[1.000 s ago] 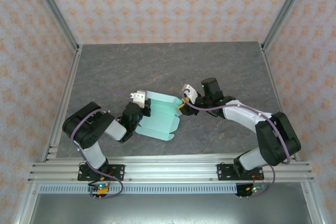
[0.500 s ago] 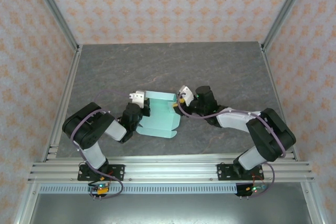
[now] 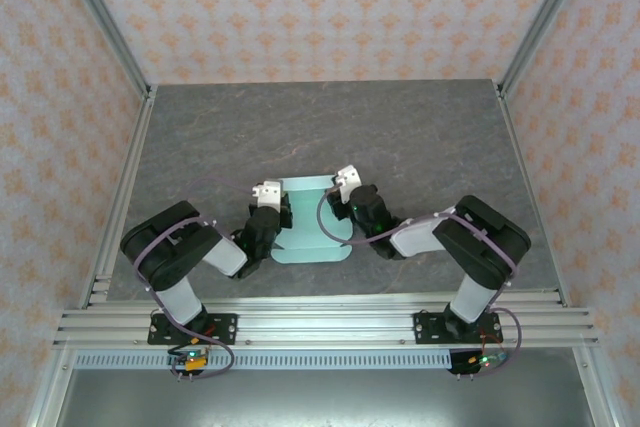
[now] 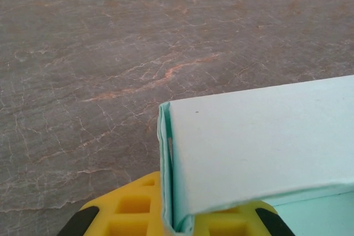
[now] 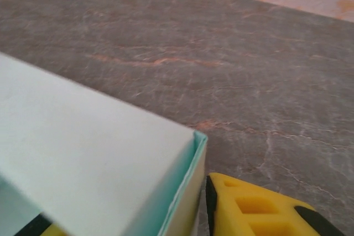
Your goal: Fold the paper box
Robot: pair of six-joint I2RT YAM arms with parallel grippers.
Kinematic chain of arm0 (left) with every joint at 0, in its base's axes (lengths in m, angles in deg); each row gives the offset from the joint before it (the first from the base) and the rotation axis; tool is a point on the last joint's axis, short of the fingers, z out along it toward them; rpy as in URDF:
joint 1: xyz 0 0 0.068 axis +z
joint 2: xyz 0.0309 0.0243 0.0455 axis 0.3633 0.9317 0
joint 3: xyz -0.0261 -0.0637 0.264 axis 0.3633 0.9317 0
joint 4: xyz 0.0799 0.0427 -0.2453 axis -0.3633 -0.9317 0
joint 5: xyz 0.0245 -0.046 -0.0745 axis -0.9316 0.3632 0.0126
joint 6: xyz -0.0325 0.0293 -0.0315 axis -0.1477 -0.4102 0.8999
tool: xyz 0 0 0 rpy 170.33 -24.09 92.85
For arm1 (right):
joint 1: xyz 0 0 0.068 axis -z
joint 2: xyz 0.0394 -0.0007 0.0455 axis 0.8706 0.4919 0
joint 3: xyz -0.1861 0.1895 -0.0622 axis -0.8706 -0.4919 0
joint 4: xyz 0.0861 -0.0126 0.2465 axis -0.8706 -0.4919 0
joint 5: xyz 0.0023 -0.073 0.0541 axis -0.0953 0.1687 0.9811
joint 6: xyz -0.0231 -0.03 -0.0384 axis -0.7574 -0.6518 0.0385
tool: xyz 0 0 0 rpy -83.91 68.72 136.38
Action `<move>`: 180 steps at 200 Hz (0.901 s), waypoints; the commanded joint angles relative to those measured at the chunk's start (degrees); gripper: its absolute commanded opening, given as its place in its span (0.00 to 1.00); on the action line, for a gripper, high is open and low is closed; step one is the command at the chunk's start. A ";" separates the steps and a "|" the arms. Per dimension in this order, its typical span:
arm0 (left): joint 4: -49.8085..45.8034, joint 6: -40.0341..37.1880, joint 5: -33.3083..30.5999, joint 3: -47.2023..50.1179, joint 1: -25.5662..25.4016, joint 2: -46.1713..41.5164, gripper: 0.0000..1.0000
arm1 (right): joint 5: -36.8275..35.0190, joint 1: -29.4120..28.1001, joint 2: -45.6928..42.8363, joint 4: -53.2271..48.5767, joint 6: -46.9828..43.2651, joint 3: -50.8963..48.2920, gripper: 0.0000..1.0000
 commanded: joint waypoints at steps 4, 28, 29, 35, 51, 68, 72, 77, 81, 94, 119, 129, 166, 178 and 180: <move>-3.81 2.90 -3.84 -1.62 -2.20 -2.02 0.03 | -14.78 -1.46 3.07 7.50 3.33 1.33 0.33; -7.68 6.25 -9.87 -3.40 -5.08 -1.67 0.06 | -22.04 -4.42 6.24 9.87 3.04 2.54 0.28; -8.57 6.45 -10.21 -3.49 -5.20 -1.63 0.07 | -22.37 -4.48 6.43 9.99 3.04 2.61 0.28; -10.48 7.70 -12.47 -4.11 -6.01 -1.22 0.07 | -24.16 -5.04 7.14 10.68 3.04 2.80 0.25; -12.05 11.90 -15.27 -4.41 -7.11 -0.55 0.12 | -28.44 -5.93 8.66 11.70 3.42 3.09 0.22; -11.04 12.39 -11.19 -3.44 -7.12 -1.40 0.23 | -30.24 -5.94 9.11 11.02 3.31 3.35 0.21; -11.18 12.58 -10.69 -3.34 -7.15 -1.79 0.25 | -30.54 -5.94 9.15 11.02 3.14 3.33 0.20; -11.53 12.93 -10.40 -3.25 -7.13 -2.42 0.27 | -30.57 -5.92 9.17 11.08 3.05 3.29 0.21; -11.91 13.09 -10.10 -3.09 -7.15 -3.00 0.29 | -30.52 -5.92 9.19 11.21 2.93 3.21 0.21; -13.72 13.00 -8.25 -2.62 -7.08 -5.98 0.35 | -30.51 -5.94 9.19 10.98 2.69 3.23 0.20; -19.53 13.50 -3.62 -1.69 -7.08 -13.82 0.87 | -27.38 -5.34 9.50 8.12 1.81 4.13 0.15; -25.61 15.87 -3.61 -1.94 -7.05 -18.84 1.00 | -26.08 -5.08 9.82 7.20 1.89 4.40 0.13; -41.78 19.96 -2.19 -0.25 -4.57 -40.03 1.00 | -19.46 -3.85 9.82 6.17 2.25 3.22 0.12; -51.92 23.54 -0.57 -2.77 -0.70 -44.59 1.00 | -15.95 -3.45 10.05 6.94 1.78 2.81 0.12; -53.86 24.86 -0.71 -3.58 0.12 -45.12 1.00 | -15.19 -3.36 10.09 7.17 1.67 2.75 0.12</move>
